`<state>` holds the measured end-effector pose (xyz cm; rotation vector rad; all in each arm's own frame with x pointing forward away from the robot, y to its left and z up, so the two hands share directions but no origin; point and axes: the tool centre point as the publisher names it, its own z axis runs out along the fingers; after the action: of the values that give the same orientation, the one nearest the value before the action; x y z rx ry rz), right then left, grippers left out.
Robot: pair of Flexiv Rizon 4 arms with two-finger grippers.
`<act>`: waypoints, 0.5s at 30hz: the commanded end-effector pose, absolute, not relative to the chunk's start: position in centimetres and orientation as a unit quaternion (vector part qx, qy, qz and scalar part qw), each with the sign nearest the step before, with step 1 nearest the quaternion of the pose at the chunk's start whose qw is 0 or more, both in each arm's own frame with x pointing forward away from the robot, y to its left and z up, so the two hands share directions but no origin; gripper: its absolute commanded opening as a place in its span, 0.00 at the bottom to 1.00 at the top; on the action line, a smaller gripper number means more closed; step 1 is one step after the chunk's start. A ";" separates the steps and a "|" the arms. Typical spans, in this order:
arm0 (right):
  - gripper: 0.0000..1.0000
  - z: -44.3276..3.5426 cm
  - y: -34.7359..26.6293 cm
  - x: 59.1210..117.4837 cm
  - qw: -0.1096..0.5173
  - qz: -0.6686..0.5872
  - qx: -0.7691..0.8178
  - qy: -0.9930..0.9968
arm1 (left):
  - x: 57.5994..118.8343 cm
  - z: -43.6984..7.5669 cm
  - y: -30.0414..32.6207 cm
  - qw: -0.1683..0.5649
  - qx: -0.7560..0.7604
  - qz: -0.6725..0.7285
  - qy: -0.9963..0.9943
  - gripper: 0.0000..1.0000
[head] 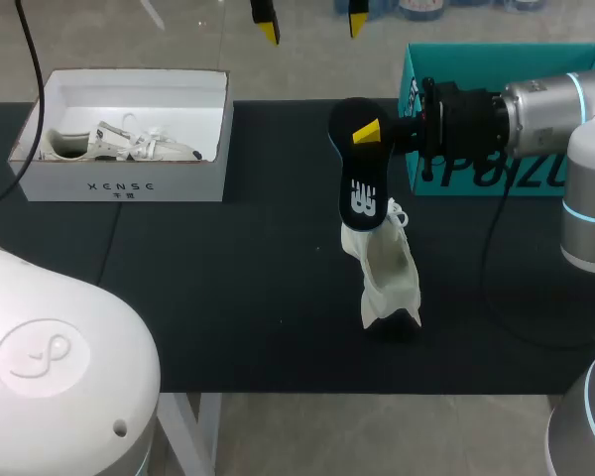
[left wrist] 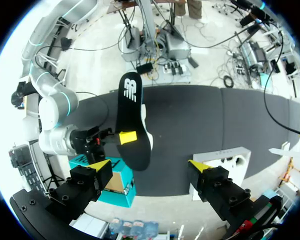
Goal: Take the shoe out of the shoebox, open the shoe tongue, remove and reinsert the insole, then place the shoe into the shoebox
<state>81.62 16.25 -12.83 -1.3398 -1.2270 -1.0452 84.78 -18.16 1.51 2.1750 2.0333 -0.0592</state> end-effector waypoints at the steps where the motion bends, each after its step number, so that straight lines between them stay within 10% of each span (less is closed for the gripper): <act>1: 0.00 -12.8 16.1 81.7 0.498 -0.435 -0.555 -0.505 | 84.6 1.4 -18.0 0.085 0.728 -0.018 0.680 1.00; 15: 0.00 -13.2 15.0 80.6 0.489 -0.437 -0.573 -0.491 | 84.6 1.4 -18.0 0.085 0.728 -0.018 0.680 1.00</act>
<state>80.62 14.67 -13.40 -1.3823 -1.1928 -1.0628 84.78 -18.15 1.49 2.1745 2.0329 -0.0591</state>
